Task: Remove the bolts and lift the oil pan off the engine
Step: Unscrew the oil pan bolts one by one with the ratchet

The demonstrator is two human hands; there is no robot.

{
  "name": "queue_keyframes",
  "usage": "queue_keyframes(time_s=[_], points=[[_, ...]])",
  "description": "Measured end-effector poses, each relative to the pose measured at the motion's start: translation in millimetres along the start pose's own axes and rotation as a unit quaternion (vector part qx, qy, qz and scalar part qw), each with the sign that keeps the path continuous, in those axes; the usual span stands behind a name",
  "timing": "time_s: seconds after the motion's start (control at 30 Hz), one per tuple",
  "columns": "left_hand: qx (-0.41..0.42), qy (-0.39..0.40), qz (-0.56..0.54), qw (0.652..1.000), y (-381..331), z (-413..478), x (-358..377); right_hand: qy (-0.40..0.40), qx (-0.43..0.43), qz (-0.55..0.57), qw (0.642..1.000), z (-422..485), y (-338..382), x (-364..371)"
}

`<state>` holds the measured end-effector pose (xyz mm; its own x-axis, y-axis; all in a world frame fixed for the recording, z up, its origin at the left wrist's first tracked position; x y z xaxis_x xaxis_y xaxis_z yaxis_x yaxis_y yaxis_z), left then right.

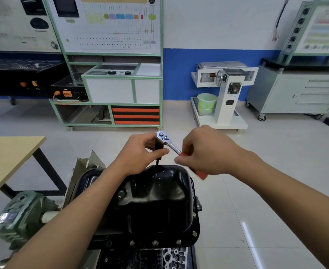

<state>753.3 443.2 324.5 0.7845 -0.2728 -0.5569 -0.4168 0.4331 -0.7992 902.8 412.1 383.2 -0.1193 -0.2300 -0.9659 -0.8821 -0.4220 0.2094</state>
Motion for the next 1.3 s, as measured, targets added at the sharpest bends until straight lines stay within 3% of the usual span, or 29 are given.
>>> queue_keyframes(time_s=[0.3,0.63,0.9,1.03,1.3], points=[[-0.009,-0.024,0.000,1.000,6.0,-3.4,-5.7,-0.028,-0.059,0.032,0.997,6.3,35.0,15.5],[-0.011,0.048,-0.031,0.998,7.9,-2.4,6.8,0.069,-0.028,0.031,0.997,18.1,-15.7,-8.5],[-0.038,0.075,-0.015,0.996,9.2,-0.8,9.7,-0.015,-0.063,-0.033,0.997,56.9,-10.5,-26.7],[-0.040,0.083,-0.037,0.995,9.4,-0.6,12.1,-0.045,-0.079,-0.011,0.996,66.9,-7.8,-23.0],[-0.045,0.014,-0.068,0.997,9.6,-1.8,1.9,-0.050,-0.035,-0.035,0.998,38.4,-24.1,-17.2]])
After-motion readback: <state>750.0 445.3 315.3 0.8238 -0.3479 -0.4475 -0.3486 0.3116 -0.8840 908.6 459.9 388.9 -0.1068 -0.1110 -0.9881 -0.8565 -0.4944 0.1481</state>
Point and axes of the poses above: each hand's wrist, its own z-axis towards the middle knuckle, its own x-axis out of the palm, y = z × x, the point moved 9 cm from there along z, towards the middle knuckle, and after that the axes turned 15 degrees about y, right-handed, at the moved point
